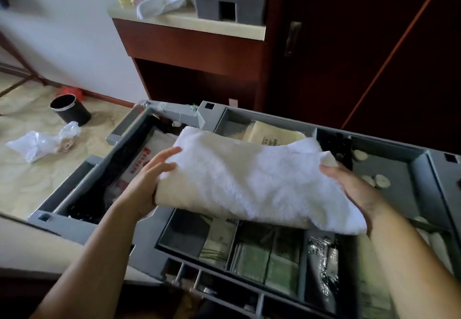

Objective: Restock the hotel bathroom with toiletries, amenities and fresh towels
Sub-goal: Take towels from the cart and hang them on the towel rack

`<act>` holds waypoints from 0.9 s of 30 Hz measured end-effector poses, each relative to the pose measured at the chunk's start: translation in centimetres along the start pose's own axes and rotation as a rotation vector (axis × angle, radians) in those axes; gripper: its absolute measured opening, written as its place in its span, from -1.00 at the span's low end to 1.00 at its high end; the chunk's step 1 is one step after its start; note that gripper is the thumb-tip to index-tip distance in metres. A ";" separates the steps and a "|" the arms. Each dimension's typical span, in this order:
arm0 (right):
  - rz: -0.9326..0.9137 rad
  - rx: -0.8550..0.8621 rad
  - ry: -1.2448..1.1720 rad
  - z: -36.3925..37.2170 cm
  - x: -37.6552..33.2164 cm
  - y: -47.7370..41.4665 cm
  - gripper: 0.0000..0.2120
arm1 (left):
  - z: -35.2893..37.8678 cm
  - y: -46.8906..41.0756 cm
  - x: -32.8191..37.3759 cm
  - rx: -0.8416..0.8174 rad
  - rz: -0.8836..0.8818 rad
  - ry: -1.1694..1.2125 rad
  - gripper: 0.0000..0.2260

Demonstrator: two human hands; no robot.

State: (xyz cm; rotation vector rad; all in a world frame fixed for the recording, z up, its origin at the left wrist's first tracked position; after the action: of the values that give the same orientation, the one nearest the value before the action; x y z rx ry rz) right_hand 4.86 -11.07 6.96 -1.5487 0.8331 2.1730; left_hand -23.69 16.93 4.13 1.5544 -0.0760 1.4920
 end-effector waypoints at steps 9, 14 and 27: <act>-0.176 0.385 0.344 -4.3 1.3 7.1 -0.16 | 5.8 0.3 -1.6 -0.087 0.043 -0.265 -0.82; -0.213 0.567 0.246 -6.0 1.9 11.4 -0.42 | 9.4 -1.2 -1.8 -0.161 0.045 -0.293 -0.90; -0.210 0.926 0.369 -4.1 6.9 26.1 -0.05 | 15.9 -2.4 -4.6 -0.388 -0.098 -0.473 -0.86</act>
State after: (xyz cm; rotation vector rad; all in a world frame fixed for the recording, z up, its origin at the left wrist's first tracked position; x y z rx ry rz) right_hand -9.81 -34.15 6.38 -1.4173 1.4342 1.0657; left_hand -11.52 5.62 2.14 1.5292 -0.5241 0.9386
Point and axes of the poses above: each hand's wrist, its own y-axis away from the middle knuckle, its own z-axis out of the palm, x = y × z, the point moved 4 cm from there along -y, towards the middle knuckle, and after that the axes turned 14 degrees about -z, right-handed, at the moved point
